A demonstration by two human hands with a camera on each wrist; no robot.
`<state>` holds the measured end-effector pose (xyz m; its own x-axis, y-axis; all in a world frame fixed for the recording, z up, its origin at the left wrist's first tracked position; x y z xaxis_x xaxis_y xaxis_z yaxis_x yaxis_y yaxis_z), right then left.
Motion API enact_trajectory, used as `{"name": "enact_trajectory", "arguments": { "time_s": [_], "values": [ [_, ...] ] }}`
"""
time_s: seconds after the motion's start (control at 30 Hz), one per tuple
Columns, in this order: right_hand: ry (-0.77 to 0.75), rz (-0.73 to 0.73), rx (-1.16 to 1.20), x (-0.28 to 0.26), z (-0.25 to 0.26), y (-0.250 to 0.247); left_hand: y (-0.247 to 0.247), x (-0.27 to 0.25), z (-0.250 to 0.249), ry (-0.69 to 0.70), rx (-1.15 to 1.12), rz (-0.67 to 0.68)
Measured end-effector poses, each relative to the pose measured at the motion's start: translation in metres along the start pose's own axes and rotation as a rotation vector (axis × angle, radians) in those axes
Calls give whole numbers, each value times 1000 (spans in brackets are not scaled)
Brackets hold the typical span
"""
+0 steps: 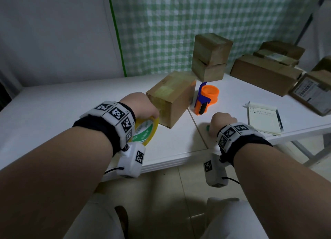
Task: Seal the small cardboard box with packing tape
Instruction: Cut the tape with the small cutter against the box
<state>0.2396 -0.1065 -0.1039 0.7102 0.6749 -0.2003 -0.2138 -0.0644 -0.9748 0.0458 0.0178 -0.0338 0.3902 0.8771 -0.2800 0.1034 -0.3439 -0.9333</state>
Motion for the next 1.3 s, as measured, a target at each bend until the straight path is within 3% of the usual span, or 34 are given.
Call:
{"name": "enact_trajectory", "arguments": {
  "time_s": [0.17, 0.27, 0.47, 0.6, 0.83, 1.0, 1.13, 1.3],
  "values": [
    [-76, 67, 21, 2, 0, 2, 0, 2, 1, 3, -2, 2],
    [-158, 28, 87, -3, 5, 2, 0, 2, 2, 8, -14, 2],
    [-332, 125, 671, -15, 32, -12, -1, 5, 5, 12, -26, 3],
    [-459, 82, 799, -25, 50, -39, -1, 5, 6, 29, -14, -1],
    [-414, 184, 1247, -34, 77, -56, -1, 6, 9, 54, -7, -9],
    [-445, 67, 1139, -33, 94, -60, 1, 9, 12, 46, -45, 23],
    [-443, 55, 1089, -31, 108, -59, 1, 13, 13, 36, -60, 25],
    [-529, -9, 862, -27, 123, -60, 2, 17, 14, 41, -75, 25]
  ]
}}
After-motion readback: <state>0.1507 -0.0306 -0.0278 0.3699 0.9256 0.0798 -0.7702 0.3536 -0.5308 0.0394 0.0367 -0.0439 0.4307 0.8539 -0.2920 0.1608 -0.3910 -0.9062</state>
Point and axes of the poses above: each hand's wrist, its own x-axis towards the middle knuckle, its own y-axis out of the palm, z = x × y, the point moved 3 cm from there along x, towards the middle knuckle, and after that the axes turned 7 degrees about -y, right-handed, at the moved point
